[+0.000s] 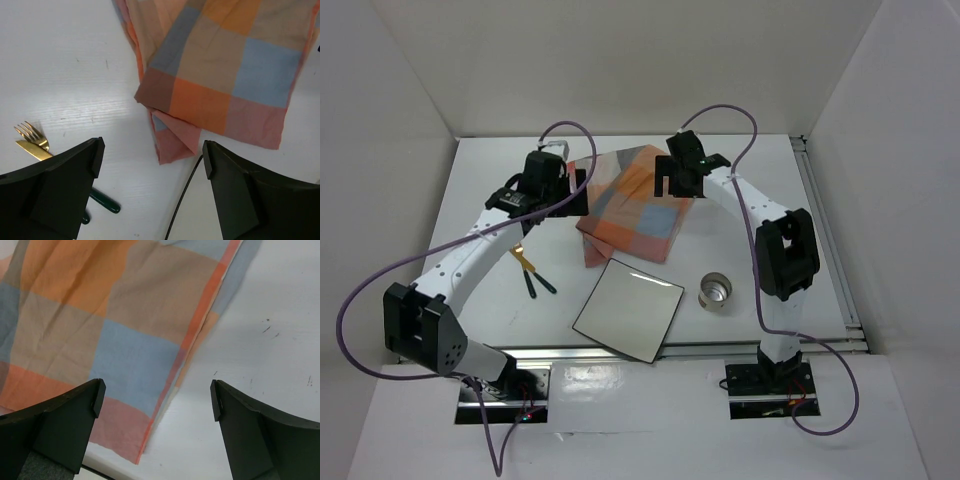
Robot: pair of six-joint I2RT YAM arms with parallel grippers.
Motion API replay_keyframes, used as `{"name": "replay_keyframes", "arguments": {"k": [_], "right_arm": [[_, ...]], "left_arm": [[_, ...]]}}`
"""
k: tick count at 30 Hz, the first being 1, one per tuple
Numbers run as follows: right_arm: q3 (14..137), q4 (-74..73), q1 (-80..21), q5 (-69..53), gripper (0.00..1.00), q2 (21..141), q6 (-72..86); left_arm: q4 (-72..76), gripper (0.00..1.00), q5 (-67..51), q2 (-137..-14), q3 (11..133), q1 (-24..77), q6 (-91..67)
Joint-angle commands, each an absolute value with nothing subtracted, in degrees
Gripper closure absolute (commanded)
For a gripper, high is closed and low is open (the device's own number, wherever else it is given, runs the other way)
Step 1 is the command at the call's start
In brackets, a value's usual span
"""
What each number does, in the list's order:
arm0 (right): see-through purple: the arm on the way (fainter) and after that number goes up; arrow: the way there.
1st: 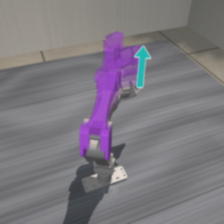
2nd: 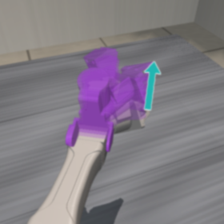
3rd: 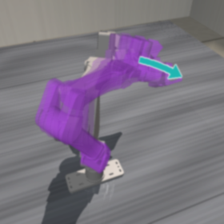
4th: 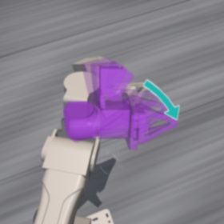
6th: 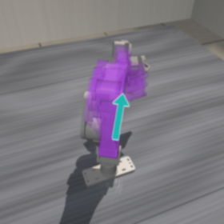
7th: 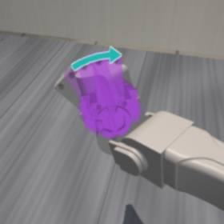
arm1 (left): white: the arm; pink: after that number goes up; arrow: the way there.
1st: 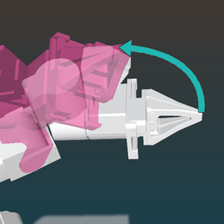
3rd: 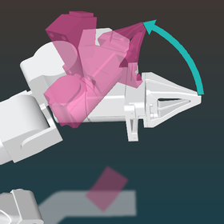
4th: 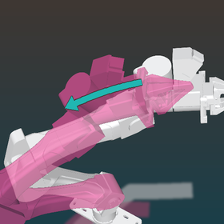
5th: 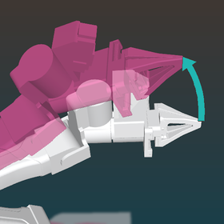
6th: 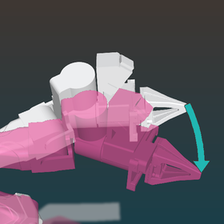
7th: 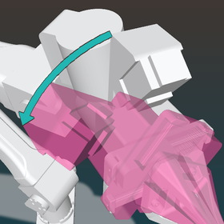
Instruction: Set the dinner table for one person
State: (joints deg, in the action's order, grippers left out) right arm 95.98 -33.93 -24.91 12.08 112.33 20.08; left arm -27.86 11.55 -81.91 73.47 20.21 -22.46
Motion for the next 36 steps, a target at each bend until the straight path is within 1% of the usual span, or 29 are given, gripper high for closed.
{"name": "replay_keyframes", "arguments": {"k": [1, 3, 4, 6, 7, 10, 12, 14, 15, 16, 17, 18, 20, 21, 23, 26, 28, 31, 35, 36], "right_arm": [[95.98, -35.24, -24.52, 10.47, 0.0, 109.61, 21.09], [95.98, -34.72, -24.52, 10.46, 0.0, 108.99, 21.09], [95.45, -34.72, -24.52, 10.46, 0.0, 108.2, 21.09], [94.93, -34.72, -24.52, 9.85, 0.0, 106.8, 21.09], [94.31, -34.72, -24.52, 9.84, 0.0, 106.0, 21.09], [90.45, -32.44, -24.52, 9.23, 0.05, 101.71, 20.4], [87.11, -31.47, -23.99, 7.92, 0.05, 99.24, 19.87], [85.61, -31.46, -23.39, 7.21, 0.05, 96.16, 19.86], [84.04, -31.46, -23.38, 6.6, 0.06, 95.2, 19.86], [83.15, -30.51, -22.77, 5.37, 0.11, 93.1, 19.86], [81.93, -29.63, -22.76, 4.23, 0.18, 92.03, 19.08], [79.74, -28.92, -22.24, 3.52, 0.23, 90.98, 19.07], [77.97, -27.51, -21.63, 1.5, 0.23, 88.51, 19.07], [77.44, -26.99, -20.84, 0.8, 0.2, 88.51, 19.07], [76.9, -27.5, -20.05, -0.62, 0.19, 87.89, 19.07], [76.38, -28.04, -19.42, -1.32, 0.19, 87.89, 19.07], [75.06, -27.43, -19.42, -2.8, 0.19, 87.19, 19.07], [74.44, -26.89, -18.9, -3.34, 0.19, 86.05, 19.07], [74.44, -26.89, -18.9, -4.04, 0.19, 86.04, 19.07], [74.44, -26.89, -18.9, -4.83, 0.19, 86.04, 18.46]], "left_arm": [[-29.79, 0.0, 6.69, -82.62, 75.59, 20.04, -25.21], [-29.79, 0.0, 4.5, -82.62, 74.8, 19.43, -25.93], [-29.19, 0.0, -1.96, -82.1, 72.79, 18.64, -25.32], [-25.32, 0.0, -5.96, -80.52, 70.15, 18.11, -25.31], [-24.7, 0.0, -6.76, -79.9, 68.4, 17.58, -26.7], [-24.7, 0.02, -7.65, -79.89, 66.63, 16.27, -29.34], [-25.22, 0.03, -7.65, -79.89, 65.05, 15.38, -33.91], [-25.22, 0.14, -7.38, -79.89, 61.9, 13.28, -39.34], [-25.22, 0.23, -9.21, -79.89, 60.66, 13.27, -40.94], [-23.83, 0.31, -10.01, -79.28, 59.25, 12.66, -41.91], [-22.86, 0.37, -10.02, -79.28, 56.89, 12.66, -43.05], [-22.24, 0.39, -9.06, -79.28, 56.17, 12.66, -44.11], [-21.37, 0.37, -9.05, -79.28, 54.07, 11.95, -46.13], [-19.53, 0.26, -10.27, -78.76, 53.1, 11.26, -47.19], [-18.63, 0.2, -10.9, -80.15, 51.95, 10.73, -49.64], [-16.71, 0.27, -11.95, -83.57, 51.42, 10.72, -50.88], [-13.9, 0.29, -13.0, -84.9, 50.72, 10.72, -52.64], [-12.22, 0.29, -13.01, -87.53, 50.71, 11.42, -53.35], [-13.01, 0.29, -9.41, -91.84, 52.47, 14.67, -53.88], [-12.49, 0.26, -8.53, -92.37, 52.99, 15.2, -53.88]]}}
